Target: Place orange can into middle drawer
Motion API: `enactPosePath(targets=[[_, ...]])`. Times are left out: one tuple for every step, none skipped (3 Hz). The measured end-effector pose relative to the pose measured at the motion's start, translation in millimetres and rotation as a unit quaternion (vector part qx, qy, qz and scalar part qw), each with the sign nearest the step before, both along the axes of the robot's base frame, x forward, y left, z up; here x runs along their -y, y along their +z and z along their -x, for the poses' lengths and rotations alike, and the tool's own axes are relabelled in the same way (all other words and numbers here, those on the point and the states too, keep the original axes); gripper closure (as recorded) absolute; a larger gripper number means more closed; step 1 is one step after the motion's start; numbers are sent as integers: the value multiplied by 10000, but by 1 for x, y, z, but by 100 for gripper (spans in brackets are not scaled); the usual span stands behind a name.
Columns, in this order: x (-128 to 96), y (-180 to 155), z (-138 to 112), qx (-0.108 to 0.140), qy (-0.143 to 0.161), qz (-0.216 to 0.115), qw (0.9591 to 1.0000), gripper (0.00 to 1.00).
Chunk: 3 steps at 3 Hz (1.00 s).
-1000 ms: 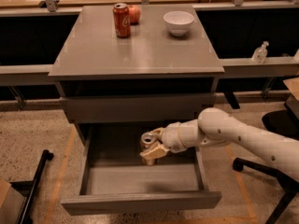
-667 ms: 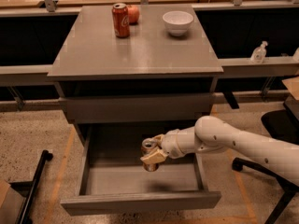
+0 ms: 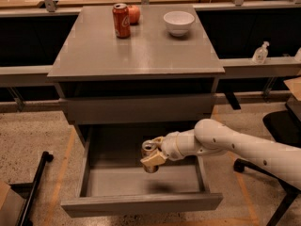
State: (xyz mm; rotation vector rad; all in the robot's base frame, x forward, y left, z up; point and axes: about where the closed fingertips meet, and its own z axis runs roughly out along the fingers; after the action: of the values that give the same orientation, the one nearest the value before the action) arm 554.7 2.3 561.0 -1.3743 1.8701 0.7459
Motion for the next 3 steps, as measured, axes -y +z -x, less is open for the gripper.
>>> enactPosePath(targets=[[-5, -31, -5, -32, 7, -255, 9997, 100], [-7, -56, -6, -27, 45, -158, 9999, 82], [-5, -76, -6, 16, -34, -85, 10000, 59]])
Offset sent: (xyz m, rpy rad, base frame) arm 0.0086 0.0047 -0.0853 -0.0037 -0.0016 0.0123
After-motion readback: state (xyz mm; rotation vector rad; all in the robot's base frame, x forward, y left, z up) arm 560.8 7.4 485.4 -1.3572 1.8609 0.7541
